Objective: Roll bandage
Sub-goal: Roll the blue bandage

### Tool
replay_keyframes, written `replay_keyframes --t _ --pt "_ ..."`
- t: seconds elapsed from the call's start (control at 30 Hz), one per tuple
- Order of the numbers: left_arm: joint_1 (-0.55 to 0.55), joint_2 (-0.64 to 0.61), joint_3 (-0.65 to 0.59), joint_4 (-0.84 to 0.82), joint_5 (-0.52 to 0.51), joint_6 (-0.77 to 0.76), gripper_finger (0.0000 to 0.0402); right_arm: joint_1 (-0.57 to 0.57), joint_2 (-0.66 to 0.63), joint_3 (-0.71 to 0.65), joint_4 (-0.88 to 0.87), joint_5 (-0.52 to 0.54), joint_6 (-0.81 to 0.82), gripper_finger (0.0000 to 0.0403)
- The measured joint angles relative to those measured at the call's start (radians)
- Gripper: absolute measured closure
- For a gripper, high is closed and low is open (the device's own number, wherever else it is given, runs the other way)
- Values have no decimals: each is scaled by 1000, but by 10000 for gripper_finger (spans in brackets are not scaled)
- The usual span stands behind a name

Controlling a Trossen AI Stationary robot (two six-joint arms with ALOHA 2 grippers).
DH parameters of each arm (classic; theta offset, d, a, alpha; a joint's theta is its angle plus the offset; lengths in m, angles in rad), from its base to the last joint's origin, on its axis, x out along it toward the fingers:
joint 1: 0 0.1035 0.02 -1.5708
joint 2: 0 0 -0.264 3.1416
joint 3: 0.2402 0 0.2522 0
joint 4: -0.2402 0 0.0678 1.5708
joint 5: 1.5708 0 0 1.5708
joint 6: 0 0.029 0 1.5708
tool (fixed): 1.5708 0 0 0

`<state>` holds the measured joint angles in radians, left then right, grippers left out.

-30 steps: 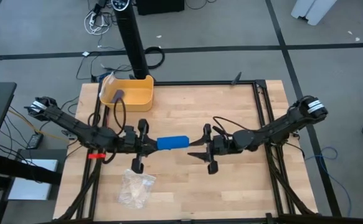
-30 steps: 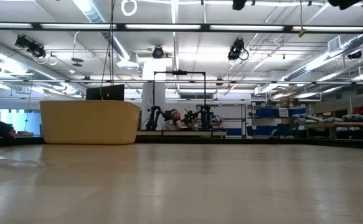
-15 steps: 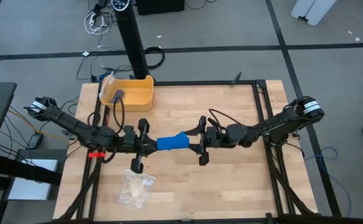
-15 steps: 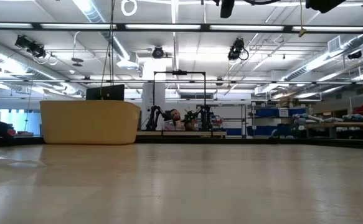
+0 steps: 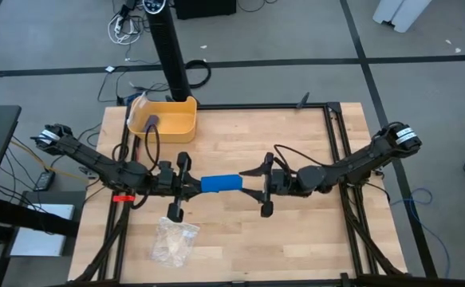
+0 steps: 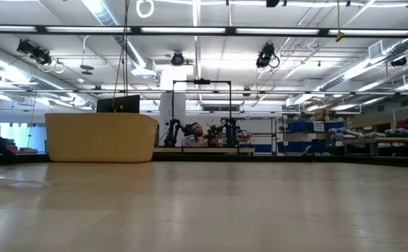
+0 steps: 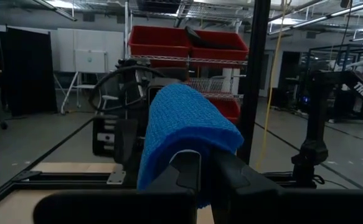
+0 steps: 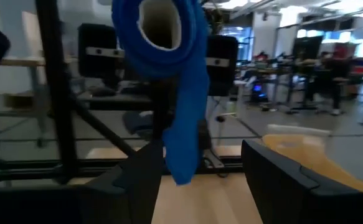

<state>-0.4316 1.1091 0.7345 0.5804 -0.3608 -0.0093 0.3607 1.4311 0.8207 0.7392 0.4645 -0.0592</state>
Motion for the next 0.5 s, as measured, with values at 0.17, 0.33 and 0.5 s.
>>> replay_keyframes --t 0.17,0.33,0.5 --pt "0 0 0 -1 0 2 382 -63 6 0 18 -98 70 183" --pt "10 0 0 0 0 3 382 -106 6 0 34 -227 111 186" --pt "23 0 0 2 0 3 382 -128 44 4 70 -286 139 197"
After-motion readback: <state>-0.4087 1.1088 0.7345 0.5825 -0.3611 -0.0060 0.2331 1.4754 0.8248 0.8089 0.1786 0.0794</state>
